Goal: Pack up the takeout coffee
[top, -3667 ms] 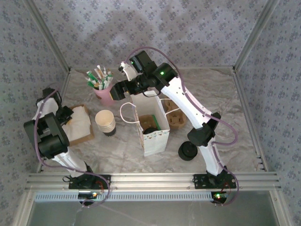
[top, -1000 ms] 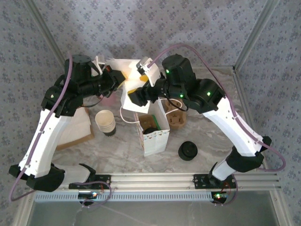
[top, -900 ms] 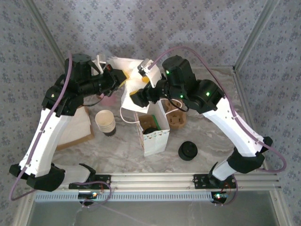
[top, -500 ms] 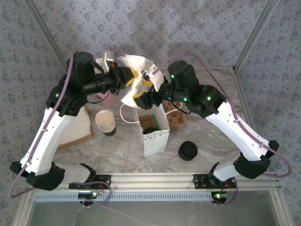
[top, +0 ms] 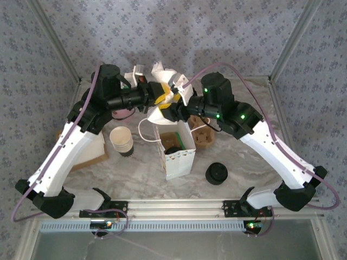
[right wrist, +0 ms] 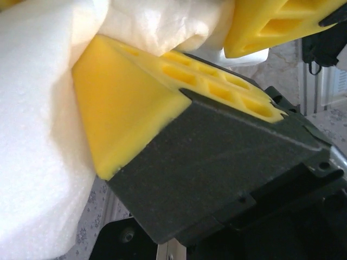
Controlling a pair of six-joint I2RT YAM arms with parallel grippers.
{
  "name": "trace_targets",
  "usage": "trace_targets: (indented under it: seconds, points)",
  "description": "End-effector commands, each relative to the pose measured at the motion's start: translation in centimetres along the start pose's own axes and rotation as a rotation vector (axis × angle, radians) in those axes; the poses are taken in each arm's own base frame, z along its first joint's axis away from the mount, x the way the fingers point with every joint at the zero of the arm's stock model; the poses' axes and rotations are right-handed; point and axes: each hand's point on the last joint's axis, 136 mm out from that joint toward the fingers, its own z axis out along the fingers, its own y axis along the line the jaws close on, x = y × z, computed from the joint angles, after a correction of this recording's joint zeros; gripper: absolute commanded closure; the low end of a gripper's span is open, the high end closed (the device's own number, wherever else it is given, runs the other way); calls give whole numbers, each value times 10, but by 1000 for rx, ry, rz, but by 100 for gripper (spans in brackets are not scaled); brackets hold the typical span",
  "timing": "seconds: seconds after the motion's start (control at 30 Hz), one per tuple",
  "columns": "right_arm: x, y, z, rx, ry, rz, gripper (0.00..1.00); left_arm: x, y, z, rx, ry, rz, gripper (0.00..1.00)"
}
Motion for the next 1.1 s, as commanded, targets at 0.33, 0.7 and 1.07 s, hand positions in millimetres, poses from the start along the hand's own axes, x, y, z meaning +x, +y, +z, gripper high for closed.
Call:
trace_targets:
  seconds: [0.33, 0.7, 1.07]
  points:
    - [-9, 14, -11, -52, -56, -37, 92, 4, -12, 11, 76, 37, -24, 93]
    - [2, 6, -16, 0, -5, 82, 100, -16, -2, -20, -19, -175, 91, 1]
    - [60, -3, -8, 153, 210, 168, 100, -34, 48, -94, -305, -467, 275, 0]
